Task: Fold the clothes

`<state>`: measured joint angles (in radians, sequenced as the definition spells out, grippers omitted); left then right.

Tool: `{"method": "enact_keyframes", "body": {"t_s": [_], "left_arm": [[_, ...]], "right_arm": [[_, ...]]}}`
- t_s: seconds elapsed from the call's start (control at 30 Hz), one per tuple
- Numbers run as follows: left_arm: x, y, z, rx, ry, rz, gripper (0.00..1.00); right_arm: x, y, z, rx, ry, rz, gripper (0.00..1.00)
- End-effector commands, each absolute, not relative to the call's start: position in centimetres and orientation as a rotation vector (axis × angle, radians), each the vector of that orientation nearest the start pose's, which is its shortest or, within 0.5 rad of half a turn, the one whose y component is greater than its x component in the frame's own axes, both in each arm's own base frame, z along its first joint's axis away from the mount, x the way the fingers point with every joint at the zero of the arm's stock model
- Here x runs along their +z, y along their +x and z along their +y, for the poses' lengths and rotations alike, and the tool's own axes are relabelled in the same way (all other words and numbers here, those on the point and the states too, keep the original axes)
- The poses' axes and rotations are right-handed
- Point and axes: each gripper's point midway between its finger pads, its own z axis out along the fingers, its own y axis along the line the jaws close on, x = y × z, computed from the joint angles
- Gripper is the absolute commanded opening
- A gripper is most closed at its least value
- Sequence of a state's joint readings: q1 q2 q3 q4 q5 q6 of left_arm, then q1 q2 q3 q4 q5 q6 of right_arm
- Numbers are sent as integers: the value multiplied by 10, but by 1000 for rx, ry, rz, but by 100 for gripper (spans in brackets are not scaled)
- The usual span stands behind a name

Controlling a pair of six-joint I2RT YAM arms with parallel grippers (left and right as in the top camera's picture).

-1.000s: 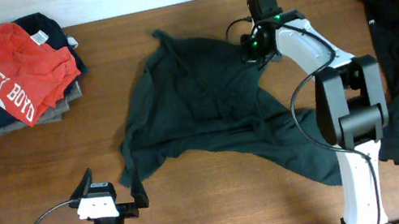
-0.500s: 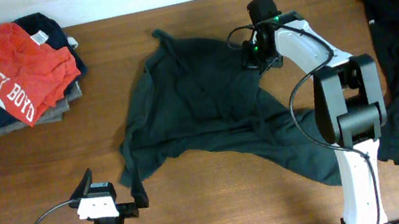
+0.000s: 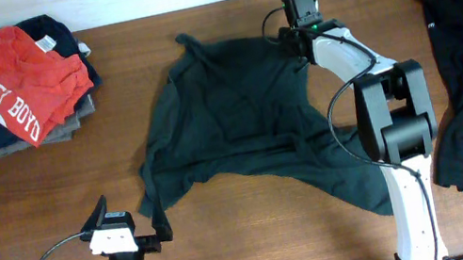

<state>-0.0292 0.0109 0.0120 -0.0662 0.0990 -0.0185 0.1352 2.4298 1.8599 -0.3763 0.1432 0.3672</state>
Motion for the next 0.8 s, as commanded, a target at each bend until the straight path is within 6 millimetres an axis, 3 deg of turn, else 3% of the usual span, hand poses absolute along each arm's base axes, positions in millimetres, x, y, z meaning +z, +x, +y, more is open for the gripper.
{"method": "enact_keyframes", "body": {"t_s": [0.0,0.13,0.2,0.23,0.33,0.4,0.5,0.57,0.7,0.73,0.77], "left_arm": [[160,245,-24,-112,98,1635,99],[159,245,-24,-112,98,1636,99],[159,245,-24,-111,97,1636,99],[159,245,-24,-111,97,1636,99],[160,245,-24,-112,98,1635,99],[160,245,-24,-112,98,1635,99],[159,245,-24,-112,98,1636,99],[159,245,-24,-112,98,1636,99],[159,245,-24,-112,98,1636,99],[159,245,-24,-112,98,1636,99],[160,245,-24,-112,98,1635,99]], "right_arm": [[-18,599,-11,-107,493,2463,7],[14,610,-40,-69,551,2448,4],[54,621,-51,-66,568,2405,5],[71,626,-52,-64,561,2386,11],[134,639,-50,-71,477,2328,31],[171,637,-43,-65,442,2313,34],[200,620,-20,7,396,2363,35],[207,591,9,107,340,2480,34],[170,541,43,138,292,2741,33],[159,531,47,129,287,2796,23],[150,523,51,121,282,2843,19]]}}
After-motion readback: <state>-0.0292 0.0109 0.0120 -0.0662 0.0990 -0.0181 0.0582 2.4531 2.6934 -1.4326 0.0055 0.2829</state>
